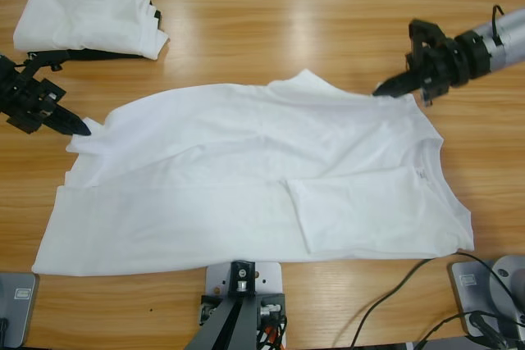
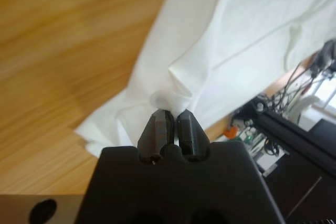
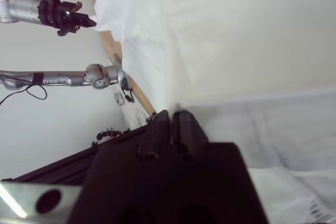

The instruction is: Fold clothes

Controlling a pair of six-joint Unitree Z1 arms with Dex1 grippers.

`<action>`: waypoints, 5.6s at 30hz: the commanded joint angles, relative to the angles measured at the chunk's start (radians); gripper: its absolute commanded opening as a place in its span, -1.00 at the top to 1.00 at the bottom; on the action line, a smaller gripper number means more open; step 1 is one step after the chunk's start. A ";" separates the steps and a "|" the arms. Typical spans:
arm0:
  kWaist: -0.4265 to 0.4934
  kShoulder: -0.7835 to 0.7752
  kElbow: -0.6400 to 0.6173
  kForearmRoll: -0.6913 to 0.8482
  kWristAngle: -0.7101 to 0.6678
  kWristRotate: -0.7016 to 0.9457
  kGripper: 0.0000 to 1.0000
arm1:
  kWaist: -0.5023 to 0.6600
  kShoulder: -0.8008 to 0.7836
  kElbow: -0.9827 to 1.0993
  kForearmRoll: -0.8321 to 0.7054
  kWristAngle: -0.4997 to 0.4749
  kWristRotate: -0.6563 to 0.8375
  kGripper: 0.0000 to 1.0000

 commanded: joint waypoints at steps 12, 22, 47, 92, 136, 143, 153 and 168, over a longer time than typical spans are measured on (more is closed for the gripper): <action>-0.002 -0.113 0.069 0.298 -0.109 -0.010 1.00 | 0.152 -0.384 0.281 0.075 -0.111 0.255 1.00; -0.002 -0.108 0.058 0.397 -0.047 -0.029 1.00 | 0.200 -0.585 0.292 0.226 -0.216 0.408 1.00; -0.003 -0.084 0.053 0.436 0.054 -0.091 -0.98 | 0.266 -0.633 0.228 0.282 -0.569 0.670 -1.00; -0.844 0.042 -0.037 -0.074 0.589 0.245 -0.80 | 0.713 -0.782 0.271 -0.183 -0.880 0.618 -0.80; -0.775 0.216 0.112 -0.309 0.639 0.276 -0.83 | 0.711 -0.797 0.277 -0.165 -0.884 0.641 -0.77; -0.611 0.258 0.039 -0.281 0.653 0.297 -0.83 | 0.711 -0.736 0.257 -0.162 -0.879 0.641 -0.78; -0.569 0.263 0.032 -0.266 0.651 0.303 -0.83 | 0.756 -0.560 0.268 -0.180 -0.908 0.818 -0.75; -0.569 0.243 0.043 -0.251 0.651 0.303 -0.83 | 0.662 -0.291 0.395 -0.458 -0.835 0.988 -0.64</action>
